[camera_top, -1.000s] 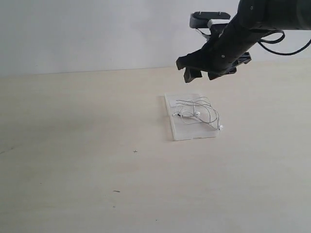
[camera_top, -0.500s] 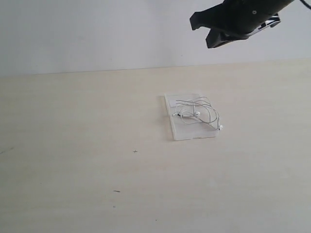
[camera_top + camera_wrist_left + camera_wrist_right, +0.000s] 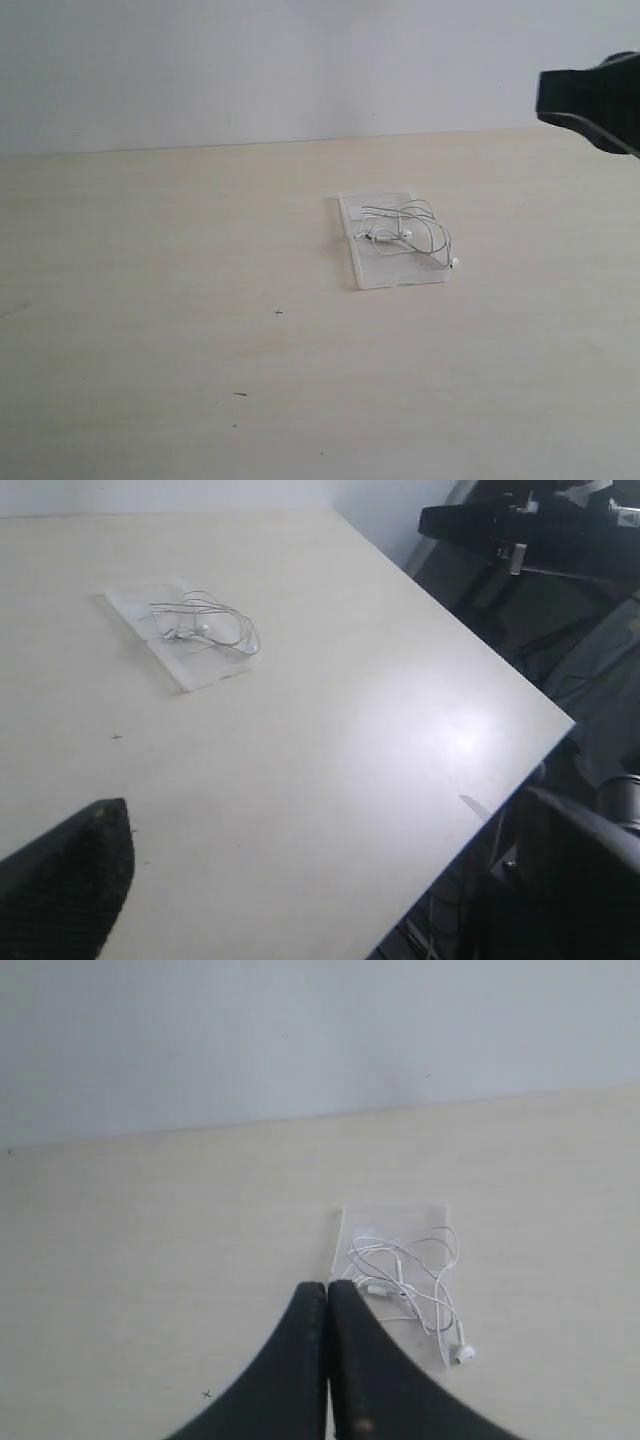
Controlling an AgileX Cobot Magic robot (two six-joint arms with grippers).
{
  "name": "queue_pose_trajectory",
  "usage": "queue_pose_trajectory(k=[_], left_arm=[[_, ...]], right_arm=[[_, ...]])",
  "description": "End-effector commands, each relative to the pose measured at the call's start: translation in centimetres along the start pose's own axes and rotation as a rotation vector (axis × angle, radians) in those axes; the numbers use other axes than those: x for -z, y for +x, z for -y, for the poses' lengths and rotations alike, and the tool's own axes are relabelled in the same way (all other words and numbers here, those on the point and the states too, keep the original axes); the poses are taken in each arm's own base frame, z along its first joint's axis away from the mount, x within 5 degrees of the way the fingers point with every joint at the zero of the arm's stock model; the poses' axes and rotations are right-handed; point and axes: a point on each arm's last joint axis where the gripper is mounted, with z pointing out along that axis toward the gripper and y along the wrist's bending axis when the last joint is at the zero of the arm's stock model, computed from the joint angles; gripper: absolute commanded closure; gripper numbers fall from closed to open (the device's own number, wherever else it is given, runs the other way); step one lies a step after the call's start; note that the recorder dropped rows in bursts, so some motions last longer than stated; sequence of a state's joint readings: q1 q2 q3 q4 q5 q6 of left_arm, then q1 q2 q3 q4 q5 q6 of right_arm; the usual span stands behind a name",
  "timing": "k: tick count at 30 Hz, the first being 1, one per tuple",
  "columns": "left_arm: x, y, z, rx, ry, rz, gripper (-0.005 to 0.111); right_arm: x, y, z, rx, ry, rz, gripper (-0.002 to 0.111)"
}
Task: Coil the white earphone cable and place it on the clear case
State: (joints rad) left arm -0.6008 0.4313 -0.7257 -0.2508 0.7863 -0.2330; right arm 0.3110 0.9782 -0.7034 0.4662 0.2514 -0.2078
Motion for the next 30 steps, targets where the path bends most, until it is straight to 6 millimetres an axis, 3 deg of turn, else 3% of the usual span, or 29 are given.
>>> queue_pose_trajectory(k=[1,5,12,16,20,21,26,30], left_arm=[[0.1,0.1,0.8,-0.018,0.09,-0.005,0.014],[0.2,0.2,1.5,0.015,0.162,-0.015,0.019],[0.3,0.4,1.9,0.056,0.211,-0.037,0.023],[0.3,0.7,1.9,0.052,0.212,-0.069,0.054],[0.3,1.3,1.7,0.019,0.19,-0.137,0.103],[0.3,1.4,1.5,-0.006,0.173,-0.145,0.106],[0.2,1.3,0.8,-0.073,0.09,-0.134,0.107],[0.7,1.1,1.2,-0.058,0.137,-0.075,0.107]], right_arm=[[3.5,1.7,0.2,0.037,-0.005,0.105,0.108],[5.9,2.6,0.0,0.041,-0.03,0.151,0.108],[9.0,4.3,-0.7,0.088,-0.096,0.082,0.108],[9.1,4.7,-0.7,0.102,-0.101,0.044,0.108],[9.1,5.1,-0.8,0.1,-0.109,0.001,0.108],[9.1,5.1,-0.8,0.1,-0.109,0.001,0.108],[9.1,5.1,-0.8,0.1,-0.109,0.003,0.108],[9.1,5.1,-0.8,0.1,-0.109,0.003,0.108]])
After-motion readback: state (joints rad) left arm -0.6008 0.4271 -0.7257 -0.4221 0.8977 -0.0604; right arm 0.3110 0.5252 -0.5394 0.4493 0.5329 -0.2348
